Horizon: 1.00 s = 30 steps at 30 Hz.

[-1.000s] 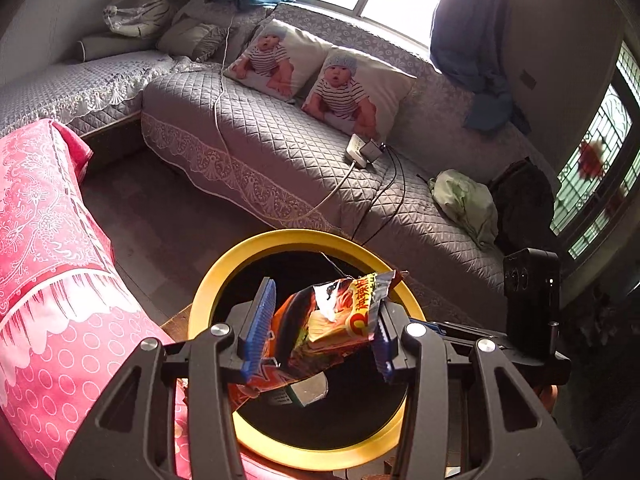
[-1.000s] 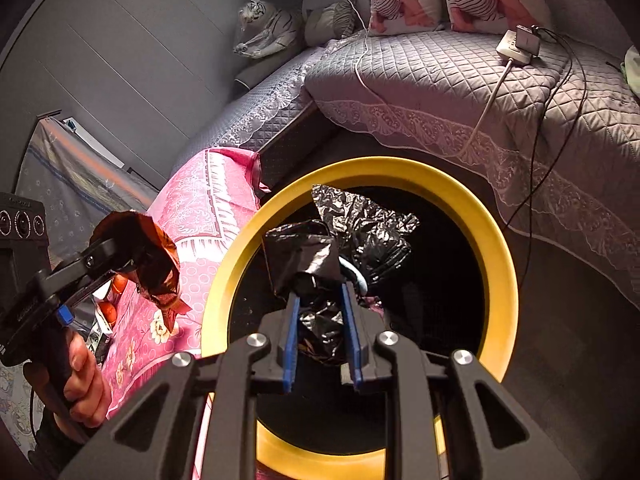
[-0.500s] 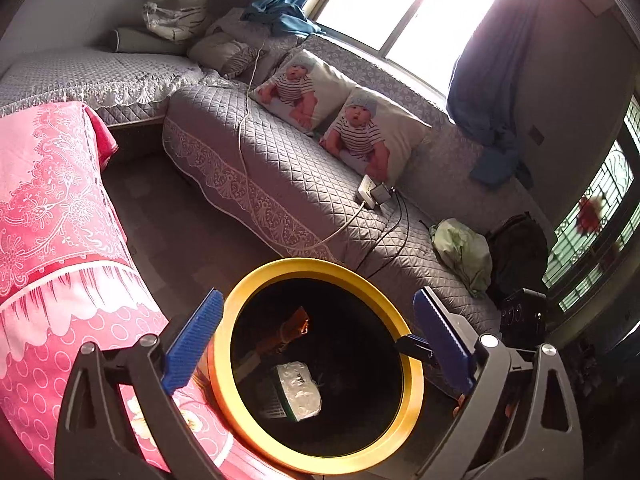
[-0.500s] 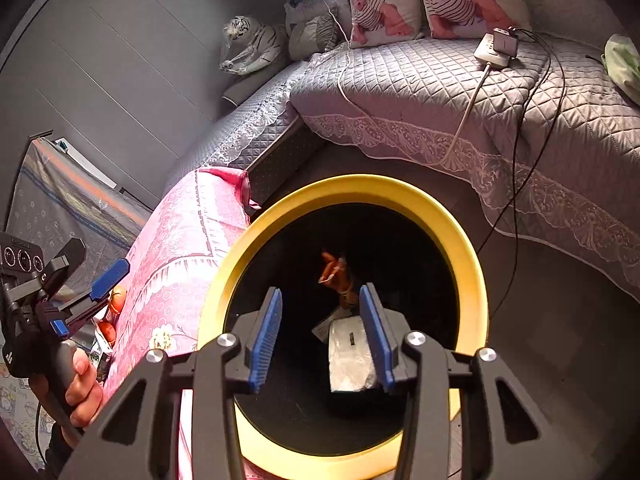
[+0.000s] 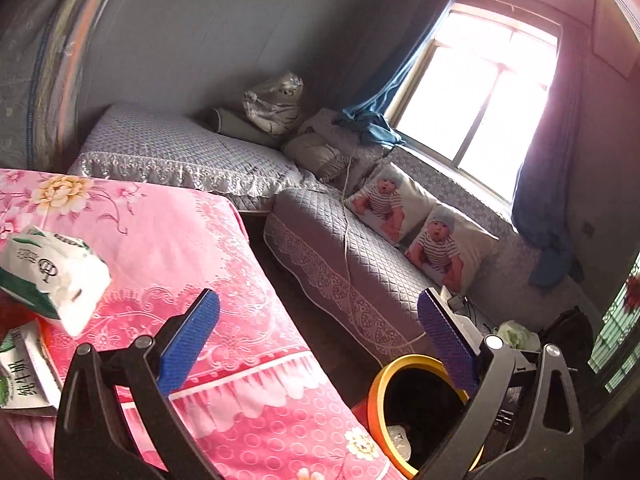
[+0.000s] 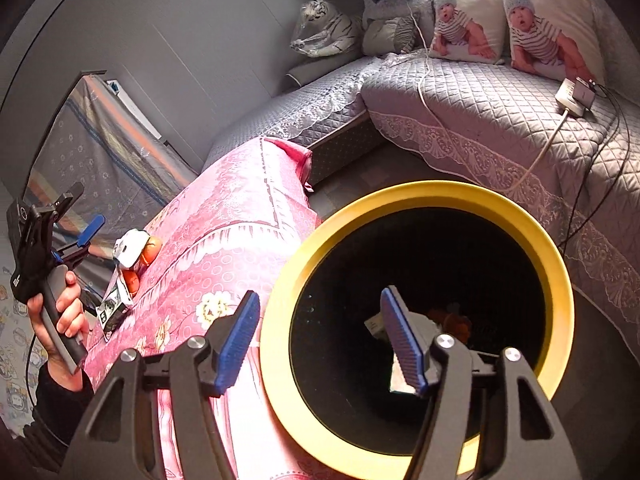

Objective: Collect trash
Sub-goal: 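Move both tools back to the bed and grasp the white-green oil bag with the right tool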

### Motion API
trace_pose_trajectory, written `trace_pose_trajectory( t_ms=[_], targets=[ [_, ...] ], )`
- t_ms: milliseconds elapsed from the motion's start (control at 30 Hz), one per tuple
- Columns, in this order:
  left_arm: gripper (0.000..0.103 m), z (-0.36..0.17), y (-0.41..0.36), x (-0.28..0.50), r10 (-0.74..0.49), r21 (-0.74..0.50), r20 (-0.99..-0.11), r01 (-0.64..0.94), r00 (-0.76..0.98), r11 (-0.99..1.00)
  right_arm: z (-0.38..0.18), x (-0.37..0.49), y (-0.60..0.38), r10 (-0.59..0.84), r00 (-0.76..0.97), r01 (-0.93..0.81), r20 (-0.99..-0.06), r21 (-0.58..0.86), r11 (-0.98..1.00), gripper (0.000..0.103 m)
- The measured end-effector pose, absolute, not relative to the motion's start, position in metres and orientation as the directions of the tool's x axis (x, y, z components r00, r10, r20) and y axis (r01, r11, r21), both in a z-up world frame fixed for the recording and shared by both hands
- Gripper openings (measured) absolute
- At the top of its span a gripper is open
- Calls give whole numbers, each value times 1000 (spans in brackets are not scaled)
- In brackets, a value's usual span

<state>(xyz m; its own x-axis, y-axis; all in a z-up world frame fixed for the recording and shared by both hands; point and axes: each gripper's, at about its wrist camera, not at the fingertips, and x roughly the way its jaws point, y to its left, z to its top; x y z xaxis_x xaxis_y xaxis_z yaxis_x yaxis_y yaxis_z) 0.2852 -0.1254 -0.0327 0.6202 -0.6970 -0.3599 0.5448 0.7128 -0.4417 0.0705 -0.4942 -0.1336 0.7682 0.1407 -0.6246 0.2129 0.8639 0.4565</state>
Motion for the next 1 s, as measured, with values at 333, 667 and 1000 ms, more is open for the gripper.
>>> trace_pose_trajectory(
  t_ms=[333, 667, 1000],
  targets=[
    [95, -9, 82, 269, -380, -400, -262, 259, 887, 879, -72, 157, -336, 260, 737, -216, -624, 147, 965, 71],
    [95, -35, 198, 204, -269, -471, -251, 126, 930, 873, -30, 309, -163, 409, 548, -604, -730, -6, 797, 94],
    [95, -62, 199, 195, -322, -457, -277, 171, 905, 873, -60, 435, -41, 198, 374, -706, -906, -140, 694, 94]
  ],
)
